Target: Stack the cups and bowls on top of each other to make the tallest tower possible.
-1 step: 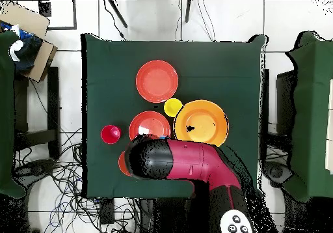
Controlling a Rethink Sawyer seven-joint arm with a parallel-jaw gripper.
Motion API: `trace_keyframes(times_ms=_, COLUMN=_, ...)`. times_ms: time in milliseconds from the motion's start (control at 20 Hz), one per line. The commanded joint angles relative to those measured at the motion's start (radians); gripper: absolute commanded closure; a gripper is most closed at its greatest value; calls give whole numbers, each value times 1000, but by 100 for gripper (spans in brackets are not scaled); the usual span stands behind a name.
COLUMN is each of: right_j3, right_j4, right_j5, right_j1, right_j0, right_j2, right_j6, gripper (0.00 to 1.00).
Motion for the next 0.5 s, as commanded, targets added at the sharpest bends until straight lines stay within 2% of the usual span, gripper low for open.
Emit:
trace_keyframes(times_ms=50, right_j3=-22, right_j4=-15, right_j5=59, right_j1=64, right_j0=-34, right_j2=55, right_j6=-36, gripper=100)
trace_keyframes(times_ms=500, right_j3=-58, right_j4=-44, right_j5=55, right_j1=106, right_j0=-91, right_j2=81, right_j6=-89, gripper=100)
